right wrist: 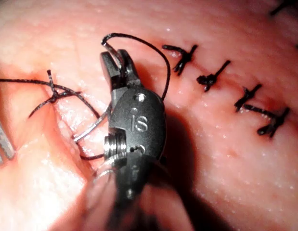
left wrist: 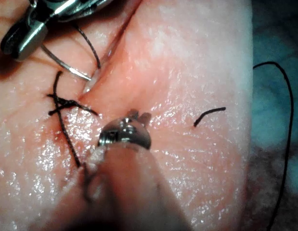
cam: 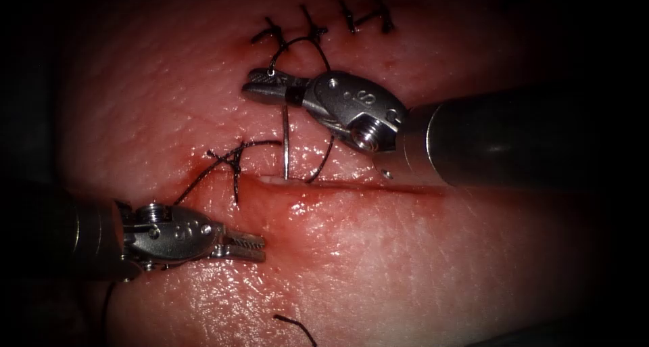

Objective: Wound Closure
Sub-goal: Insert needle into flesh below the incision

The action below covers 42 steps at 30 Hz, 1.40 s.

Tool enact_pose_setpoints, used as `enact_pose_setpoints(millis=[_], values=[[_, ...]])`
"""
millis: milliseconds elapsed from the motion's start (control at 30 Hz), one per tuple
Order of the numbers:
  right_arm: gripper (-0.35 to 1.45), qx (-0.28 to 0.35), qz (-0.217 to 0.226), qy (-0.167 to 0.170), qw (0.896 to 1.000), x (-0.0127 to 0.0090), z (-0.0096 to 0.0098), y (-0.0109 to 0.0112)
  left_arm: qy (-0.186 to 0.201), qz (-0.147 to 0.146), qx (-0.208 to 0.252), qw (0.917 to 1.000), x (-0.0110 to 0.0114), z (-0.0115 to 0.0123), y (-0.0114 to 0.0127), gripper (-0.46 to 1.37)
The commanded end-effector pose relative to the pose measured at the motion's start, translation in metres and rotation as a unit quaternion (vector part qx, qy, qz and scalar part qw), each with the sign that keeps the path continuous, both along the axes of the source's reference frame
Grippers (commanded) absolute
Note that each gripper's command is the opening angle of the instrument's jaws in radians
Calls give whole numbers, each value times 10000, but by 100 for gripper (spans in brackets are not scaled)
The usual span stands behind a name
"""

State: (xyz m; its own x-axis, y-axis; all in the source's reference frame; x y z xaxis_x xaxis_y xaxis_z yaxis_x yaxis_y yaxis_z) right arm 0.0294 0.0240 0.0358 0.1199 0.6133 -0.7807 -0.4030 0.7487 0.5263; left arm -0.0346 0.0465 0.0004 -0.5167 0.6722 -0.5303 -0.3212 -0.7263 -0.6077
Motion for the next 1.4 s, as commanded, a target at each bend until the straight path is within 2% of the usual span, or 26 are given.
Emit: enact_pose_setpoints(millis=[33,367,867,933,1133,1400], values=[[-35,8,20,-12,10000,0,-1,1,4,-6,0,10000,-1,0,0,-5],[-35,89,61,1,9999,0,-7,8,6,-8,-6,10000,-1,1,0,-11],[-35,967,475,187,9940,-1,-10,4,8,4,-24,10000,-1,5,-4,-15],[-35,1022,503,212,9933,-1,-10,5,-1,25,-14,10000,-1,6,-4,-9],[-35,1457,434,422,9875,-2,-13,5,-8,34,3,10000,1,9,-3,-8],[-35,2319,419,557,9702,-2,-17,-7,-13,43,3,10000,3,9,-2,-6]])
